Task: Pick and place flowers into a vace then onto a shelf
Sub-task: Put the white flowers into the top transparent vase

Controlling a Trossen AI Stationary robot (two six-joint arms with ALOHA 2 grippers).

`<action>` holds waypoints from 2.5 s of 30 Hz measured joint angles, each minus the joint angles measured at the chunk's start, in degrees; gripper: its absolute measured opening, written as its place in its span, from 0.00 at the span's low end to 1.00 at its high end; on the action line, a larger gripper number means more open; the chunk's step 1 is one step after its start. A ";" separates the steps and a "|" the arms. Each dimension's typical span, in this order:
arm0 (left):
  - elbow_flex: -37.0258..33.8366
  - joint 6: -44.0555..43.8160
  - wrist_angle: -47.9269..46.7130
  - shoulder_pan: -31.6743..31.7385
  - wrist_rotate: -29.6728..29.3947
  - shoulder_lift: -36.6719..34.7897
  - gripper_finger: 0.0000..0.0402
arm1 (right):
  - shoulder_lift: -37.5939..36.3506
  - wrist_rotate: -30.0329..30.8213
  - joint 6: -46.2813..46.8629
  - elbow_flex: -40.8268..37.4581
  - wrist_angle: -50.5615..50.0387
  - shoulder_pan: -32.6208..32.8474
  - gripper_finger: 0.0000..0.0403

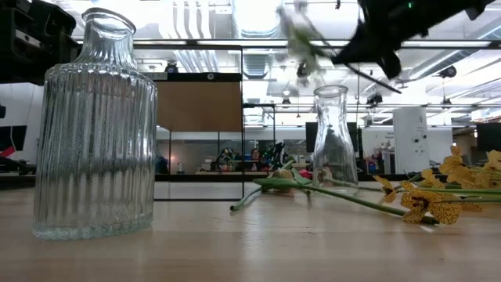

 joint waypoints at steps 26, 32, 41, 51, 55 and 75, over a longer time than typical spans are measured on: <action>0.00 0.00 0.00 0.00 0.01 0.00 0.00 | 20.92 -0.01 -25.58 -0.52 43.53 6.70 0.02; 0.00 0.00 0.00 0.00 0.01 0.00 0.00 | 23.00 -0.07 -26.64 -0.55 44.24 7.38 0.02; 0.00 0.00 -0.02 0.00 0.01 0.00 0.00 | 24.31 2.47 -30.83 -0.92 46.47 11.52 0.02; 0.00 0.00 -0.01 0.00 0.00 0.00 0.00 | 24.48 7.94 -30.03 -5.70 50.55 13.69 0.02; 0.00 0.00 -0.02 0.00 -0.01 0.00 0.00 | 24.48 7.92 -29.44 -7.31 50.51 13.69 0.02; 0.00 0.00 -0.01 0.00 0.00 0.00 0.00 | 22.39 7.51 -26.62 -7.80 49.82 13.99 0.47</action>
